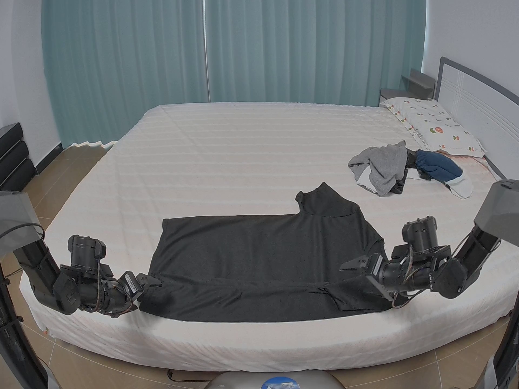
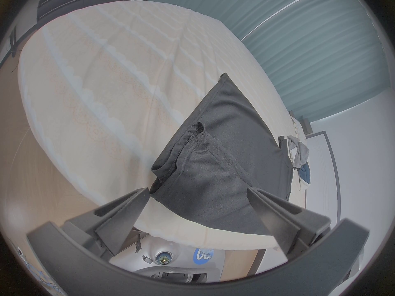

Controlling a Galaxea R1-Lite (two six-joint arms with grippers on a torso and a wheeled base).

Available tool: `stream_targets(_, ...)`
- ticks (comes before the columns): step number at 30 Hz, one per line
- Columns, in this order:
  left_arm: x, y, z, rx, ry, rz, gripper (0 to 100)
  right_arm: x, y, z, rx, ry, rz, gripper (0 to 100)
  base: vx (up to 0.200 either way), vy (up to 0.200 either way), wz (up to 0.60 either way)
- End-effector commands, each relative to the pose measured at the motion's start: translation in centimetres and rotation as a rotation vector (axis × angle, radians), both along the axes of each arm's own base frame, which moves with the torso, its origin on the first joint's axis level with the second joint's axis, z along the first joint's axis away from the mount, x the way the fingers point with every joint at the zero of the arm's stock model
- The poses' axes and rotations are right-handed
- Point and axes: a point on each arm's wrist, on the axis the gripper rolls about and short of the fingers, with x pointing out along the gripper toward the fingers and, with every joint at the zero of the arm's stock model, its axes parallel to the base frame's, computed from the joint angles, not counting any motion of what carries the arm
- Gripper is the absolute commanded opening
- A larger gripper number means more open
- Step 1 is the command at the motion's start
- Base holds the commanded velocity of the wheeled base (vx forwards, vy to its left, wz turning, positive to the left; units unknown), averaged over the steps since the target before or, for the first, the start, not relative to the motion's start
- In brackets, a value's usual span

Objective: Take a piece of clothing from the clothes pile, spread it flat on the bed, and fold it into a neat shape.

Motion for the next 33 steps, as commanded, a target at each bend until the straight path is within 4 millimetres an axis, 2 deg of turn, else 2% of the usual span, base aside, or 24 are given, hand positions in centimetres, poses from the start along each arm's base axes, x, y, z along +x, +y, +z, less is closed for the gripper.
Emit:
stream_targets(1,0.1,0.1,0.1,0.004,-0.006,0.004,100,-0.3,-3.6,1.1,0.041,-0.012,-0.077,100,0.000,0.000,0.00)
stream_targets(5,0.0,0.1,0.0,0.005,0.000,0.005,100,-0.6,-4.0,0.0,0.069,0.036,-0.063,100,0.000,0.050,0.00)
stream_targets(10,0.0,0.0,0.0,0.005,-0.002,0.003,100,-0.4,-3.9,0.4,0.106,0.025,-0.090,100,0.000,0.200,0.00)
stream_targets(31,0.4,-0.3,0.3,-0.037,0.003,0.045,100,-0.7,-4.1,0.3,0.119,0.003,-0.100,100,0.000,0.000,0.00)
stream_targets(33,0.5,-0.3,0.3,-0.038,0.002,0.045,100,-0.7,-4.1,0.2,0.118,0.003,-0.099,100,0.000,-0.200,0.00)
